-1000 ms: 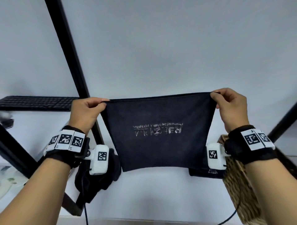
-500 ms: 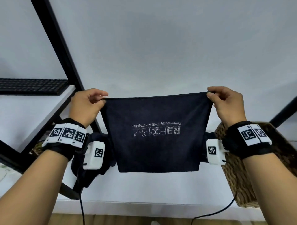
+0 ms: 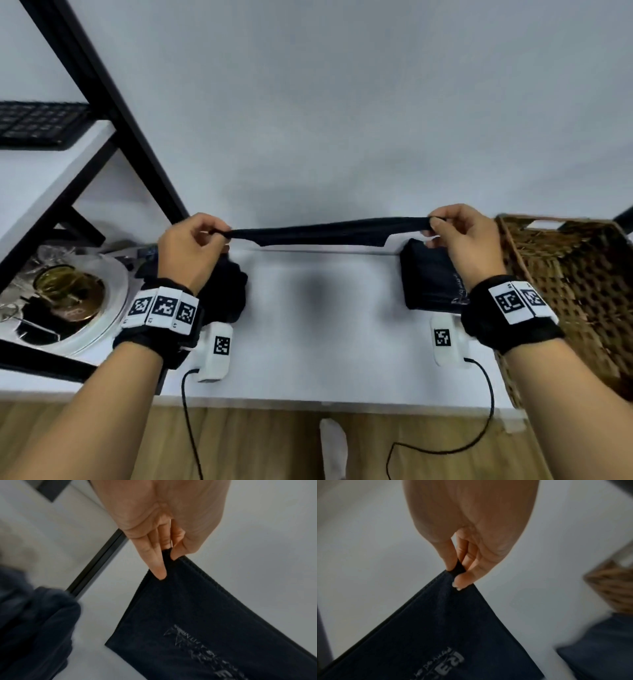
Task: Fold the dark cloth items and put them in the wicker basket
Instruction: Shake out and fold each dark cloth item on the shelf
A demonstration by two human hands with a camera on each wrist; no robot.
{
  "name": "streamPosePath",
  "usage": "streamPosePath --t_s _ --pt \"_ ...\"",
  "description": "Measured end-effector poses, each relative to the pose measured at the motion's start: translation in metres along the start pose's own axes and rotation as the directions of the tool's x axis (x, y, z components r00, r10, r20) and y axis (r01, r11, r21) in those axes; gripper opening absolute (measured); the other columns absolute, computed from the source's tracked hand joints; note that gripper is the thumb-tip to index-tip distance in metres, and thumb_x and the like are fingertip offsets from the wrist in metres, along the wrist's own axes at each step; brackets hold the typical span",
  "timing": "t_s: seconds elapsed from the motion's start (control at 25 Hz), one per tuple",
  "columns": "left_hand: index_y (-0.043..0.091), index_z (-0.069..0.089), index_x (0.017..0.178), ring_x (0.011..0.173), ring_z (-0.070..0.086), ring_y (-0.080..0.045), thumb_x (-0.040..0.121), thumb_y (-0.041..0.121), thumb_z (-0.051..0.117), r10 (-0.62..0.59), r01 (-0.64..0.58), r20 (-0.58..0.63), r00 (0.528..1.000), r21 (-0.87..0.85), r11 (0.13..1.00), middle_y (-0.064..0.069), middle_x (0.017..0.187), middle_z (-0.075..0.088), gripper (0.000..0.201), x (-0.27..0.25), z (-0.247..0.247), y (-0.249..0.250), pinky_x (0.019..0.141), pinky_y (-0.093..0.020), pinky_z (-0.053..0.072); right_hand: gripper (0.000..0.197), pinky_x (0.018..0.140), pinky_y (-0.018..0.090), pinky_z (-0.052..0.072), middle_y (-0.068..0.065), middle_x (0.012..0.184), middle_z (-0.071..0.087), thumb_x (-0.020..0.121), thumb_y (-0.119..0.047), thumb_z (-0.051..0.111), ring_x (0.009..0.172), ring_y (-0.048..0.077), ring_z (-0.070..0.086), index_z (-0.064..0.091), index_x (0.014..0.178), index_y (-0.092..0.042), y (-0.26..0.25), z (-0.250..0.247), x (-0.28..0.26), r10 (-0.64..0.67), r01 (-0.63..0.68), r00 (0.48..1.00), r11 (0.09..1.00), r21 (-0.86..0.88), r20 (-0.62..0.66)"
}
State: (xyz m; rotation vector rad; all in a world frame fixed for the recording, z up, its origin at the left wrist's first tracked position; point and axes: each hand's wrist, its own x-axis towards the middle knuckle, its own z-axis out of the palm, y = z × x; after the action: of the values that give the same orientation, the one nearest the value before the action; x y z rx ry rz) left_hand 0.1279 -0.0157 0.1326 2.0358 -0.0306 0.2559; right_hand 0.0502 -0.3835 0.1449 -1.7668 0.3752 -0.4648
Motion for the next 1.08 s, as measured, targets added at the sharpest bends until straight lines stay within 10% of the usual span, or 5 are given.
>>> streamPosePath --t_s 0.24,0.52,0.72,0.92,1.08 --pt "0.032 0.064 0.065 0.070 0.064 -0.019 0.073 -0.001 0.066 -0.280 0.162 0.286 0.917 0.374 0.913 0.002 0.074 0.071 0.034 -0.111 0.046 -0.124 0.073 -0.028 0.049 0.016 0.077 0.034 0.052 -0.001 0.075 0.069 0.084 -0.010 0.066 0.073 0.021 0.064 0.067 0.071 -0.021 0.140 -0.010 -0.084 0.305 -0.195 0.931 0.880 -0.433 0.200" --pt "0.045 0.063 0.069 0.080 0.065 -0.012 0.080 0.012 0.061 -0.529 0.119 0.554 0.643 0.610 0.784 0.013 0.079 0.071 0.035 -0.139 0.056 -0.172 0.079 -0.029 0.053 0.012 0.050 0.019 0.048 -0.004 0.097 0.069 0.090 -0.021 0.058 0.057 0.010 0.063 0.070 0.087 -0.023 0.187 -0.005 -0.106 0.695 -0.193 0.574 0.628 -0.754 0.432" --pt "0.030 0.069 0.102 0.093 0.065 -0.023 0.083 0.013 0.057 -0.289 -0.011 0.506 0.813 0.509 0.861 0.004 0.103 0.071 0.028 -0.058 0.109 -0.157 0.090 -0.035 0.051 0.011 0.049 0.015 0.045 0.005 0.083 0.070 0.089 -0.012 0.059 0.059 0.012 0.064 0.068 0.090 -0.017 0.190 0.051 -0.028 0.494 -0.247 0.797 0.791 -0.560 0.348" --pt "0.021 0.048 0.133 0.111 0.054 -0.030 0.090 0.023 0.053 -0.324 -0.139 0.571 0.754 0.622 0.771 -0.009 0.129 0.046 0.043 0.017 0.191 -0.176 0.094 -0.040 0.045 0.004 0.072 0.029 0.054 -0.001 0.082 0.067 0.089 -0.019 0.059 0.074 0.019 0.070 0.061 0.092 -0.022 0.229 0.128 0.050 0.438 -0.177 0.807 0.819 -0.545 0.396" --pt "0.021 0.036 0.139 0.105 0.055 -0.035 0.093 0.035 0.055 -0.399 -0.076 0.520 0.755 0.674 0.735 -0.014 0.128 0.039 0.052 0.037 0.199 -0.199 0.094 -0.040 0.045 0.010 0.065 0.037 0.060 0.009 0.077 0.067 0.090 -0.015 0.053 0.068 0.025 0.070 0.058 0.082 -0.019 0.263 0.125 0.088 0.497 -0.323 0.843 0.773 -0.547 0.205"
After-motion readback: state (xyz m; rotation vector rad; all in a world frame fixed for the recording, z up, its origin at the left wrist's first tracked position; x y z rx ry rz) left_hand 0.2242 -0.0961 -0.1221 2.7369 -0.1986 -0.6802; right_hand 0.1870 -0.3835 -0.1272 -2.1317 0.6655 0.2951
